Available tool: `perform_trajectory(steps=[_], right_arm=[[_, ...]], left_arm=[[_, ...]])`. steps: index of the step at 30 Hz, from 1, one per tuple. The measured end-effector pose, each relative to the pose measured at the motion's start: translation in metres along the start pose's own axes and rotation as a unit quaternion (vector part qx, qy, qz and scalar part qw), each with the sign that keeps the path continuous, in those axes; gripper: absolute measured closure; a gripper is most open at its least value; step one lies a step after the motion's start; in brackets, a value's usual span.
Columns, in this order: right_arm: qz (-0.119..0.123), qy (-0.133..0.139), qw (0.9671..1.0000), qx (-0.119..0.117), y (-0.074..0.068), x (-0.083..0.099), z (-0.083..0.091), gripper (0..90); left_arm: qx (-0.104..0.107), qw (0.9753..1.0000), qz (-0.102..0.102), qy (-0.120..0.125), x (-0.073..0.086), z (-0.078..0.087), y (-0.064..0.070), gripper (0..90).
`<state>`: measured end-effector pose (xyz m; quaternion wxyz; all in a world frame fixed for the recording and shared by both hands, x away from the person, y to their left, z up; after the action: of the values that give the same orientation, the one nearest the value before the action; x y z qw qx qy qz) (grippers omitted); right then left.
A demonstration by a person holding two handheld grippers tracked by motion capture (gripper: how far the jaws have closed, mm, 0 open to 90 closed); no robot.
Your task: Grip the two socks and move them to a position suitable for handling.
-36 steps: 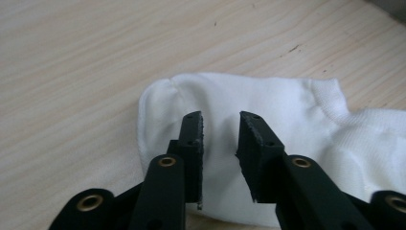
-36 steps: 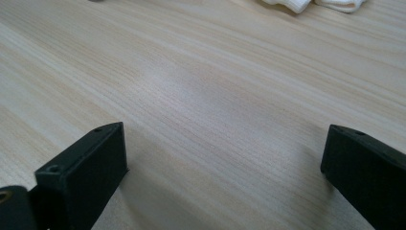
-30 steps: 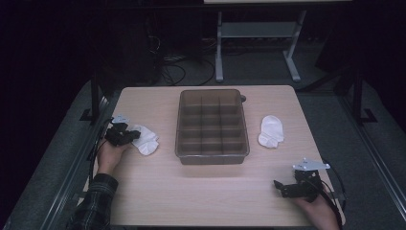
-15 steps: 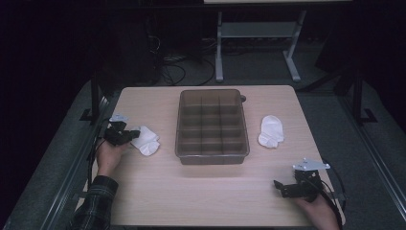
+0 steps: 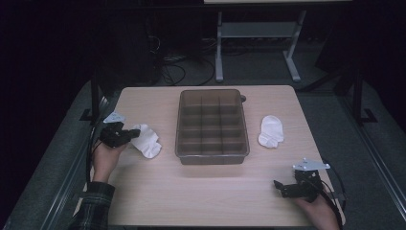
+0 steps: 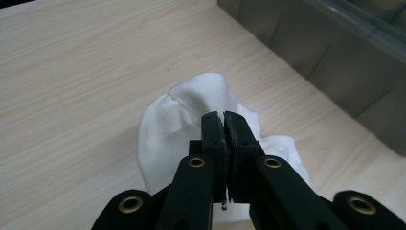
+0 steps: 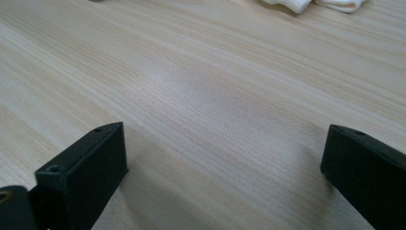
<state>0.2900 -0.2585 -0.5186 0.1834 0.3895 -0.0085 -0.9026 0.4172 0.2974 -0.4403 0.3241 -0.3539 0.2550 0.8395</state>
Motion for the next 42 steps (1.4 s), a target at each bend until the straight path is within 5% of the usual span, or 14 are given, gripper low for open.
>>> perform_trajectory(steps=[27,42], right_arm=[[0.001,0.000,1.0000,-0.001,0.000,0.000,0.000,1.5],[0.002,0.000,1.0000,-0.002,0.000,0.000,0.000,1.5]], left_arm=[[0.047,0.9975,-0.040,0.035,-0.013,0.041,0.077,88.2],[0.082,0.9946,-0.057,0.031,-0.003,0.048,0.117,88.1]])
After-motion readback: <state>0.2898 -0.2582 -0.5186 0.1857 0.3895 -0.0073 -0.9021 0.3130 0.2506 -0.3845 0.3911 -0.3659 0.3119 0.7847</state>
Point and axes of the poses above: each handheld gripper's, and its own axes: z roughly backward along the jaws, x roughly out of its underside, y roughly to its right, the point moved 5 cm from there along -z, roughly forward along the jaws, and after that the axes turned 15 degrees about x, right-handed, at the moved point
